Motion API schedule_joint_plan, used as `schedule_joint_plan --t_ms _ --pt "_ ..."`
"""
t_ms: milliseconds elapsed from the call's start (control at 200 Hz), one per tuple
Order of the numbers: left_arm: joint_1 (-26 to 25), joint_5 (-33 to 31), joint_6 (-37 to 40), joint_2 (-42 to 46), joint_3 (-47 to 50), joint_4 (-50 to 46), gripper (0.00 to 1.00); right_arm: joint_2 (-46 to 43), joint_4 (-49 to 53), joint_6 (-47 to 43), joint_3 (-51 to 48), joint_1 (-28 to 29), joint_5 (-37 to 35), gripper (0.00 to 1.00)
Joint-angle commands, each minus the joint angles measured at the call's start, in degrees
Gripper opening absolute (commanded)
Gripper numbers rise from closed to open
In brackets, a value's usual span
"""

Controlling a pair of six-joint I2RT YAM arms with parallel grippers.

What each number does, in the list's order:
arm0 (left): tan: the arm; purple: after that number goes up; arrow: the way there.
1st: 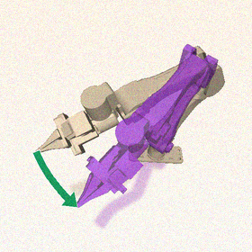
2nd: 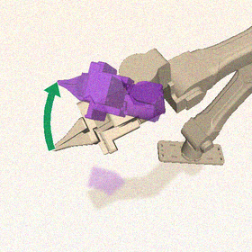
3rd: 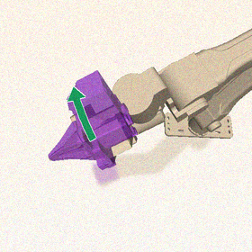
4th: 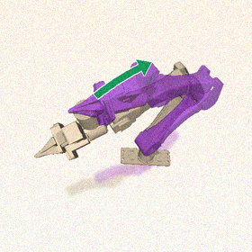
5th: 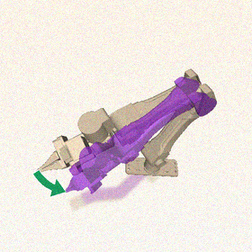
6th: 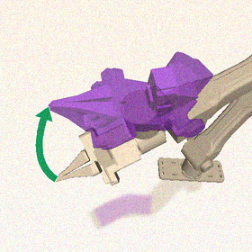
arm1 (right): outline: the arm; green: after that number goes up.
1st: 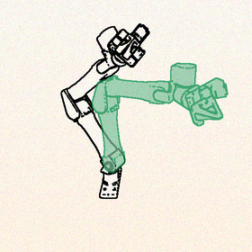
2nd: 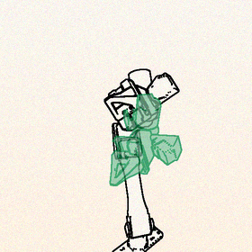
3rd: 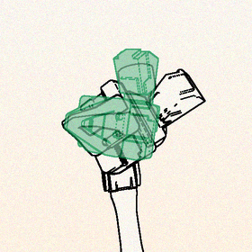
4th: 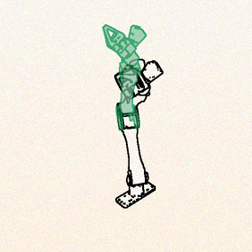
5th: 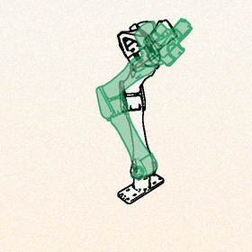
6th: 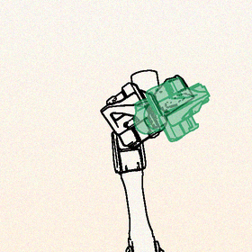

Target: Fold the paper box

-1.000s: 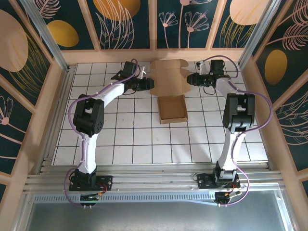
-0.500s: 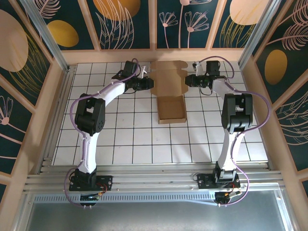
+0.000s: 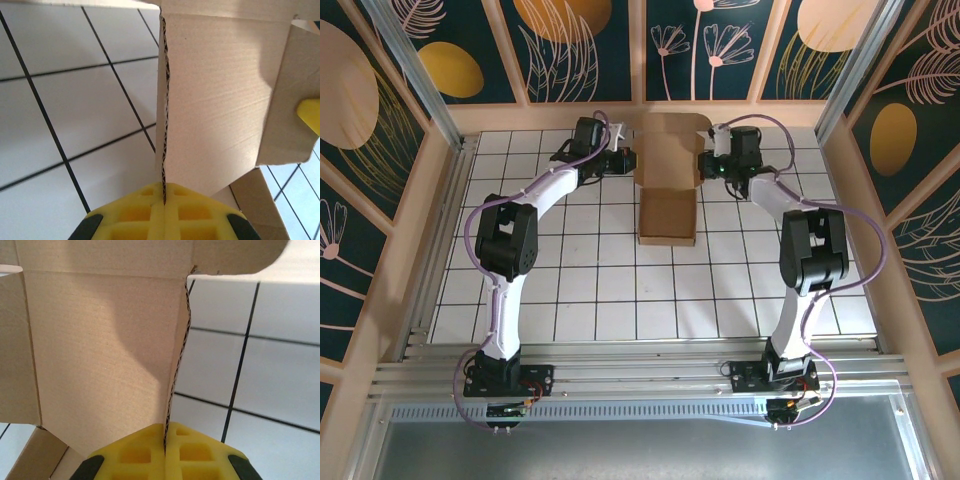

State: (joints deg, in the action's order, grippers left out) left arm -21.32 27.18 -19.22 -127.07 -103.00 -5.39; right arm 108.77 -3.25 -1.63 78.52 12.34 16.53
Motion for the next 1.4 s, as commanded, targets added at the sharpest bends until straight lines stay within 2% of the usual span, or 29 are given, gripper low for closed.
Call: schedule_joint_plan --t_ms 0,135,220,330,501,811,1221,1397 --pt "-1.0 0.1 3.6 1.6 1.5 11.6 0.0 -2.8 -8.3 -2.6 -3.2 3.0 -5.6 0.05" --pt "-3.0 -3.3 12.1 4.4 7.7 23.0 0.0 -3.4 -18.9 -7.2 -7.7 5.3 -9.3 0.01" --pt "-4.0 -4.5 14.9 5.2 11.2 29.8 0.0 -3.5 -24.6 -11.2 -10.6 7.1 -12.0 0.01" --pt "-4.5 -5.9 14.6 6.0 16.1 37.6 0.0 -2.9 -27.2 -14.4 -13.8 8.5 -16.0 0.01" --pt "-4.7 -5.3 11.0 8.3 25.1 50.2 0.0 -3.7 -30.1 -11.9 -19.0 9.3 -20.3 0.03" --pt "-7.1 -3.8 7.8 9.9 32.2 55.7 0.0 -5.0 -39.4 -7.7 -27.4 14.3 -30.4 0.05" --pt "-8.3 -7.1 6.2 14.7 43.9 58.6 0.0 -8.8 -42.2 -3.6 -35.7 17.6 -33.3 0.07" --pt "-9.6 -6.0 6.0 16.2 49.2 62.8 0.0 -10.5 -49.9 -3.0 -42.5 19.8 -36.5 0.11"
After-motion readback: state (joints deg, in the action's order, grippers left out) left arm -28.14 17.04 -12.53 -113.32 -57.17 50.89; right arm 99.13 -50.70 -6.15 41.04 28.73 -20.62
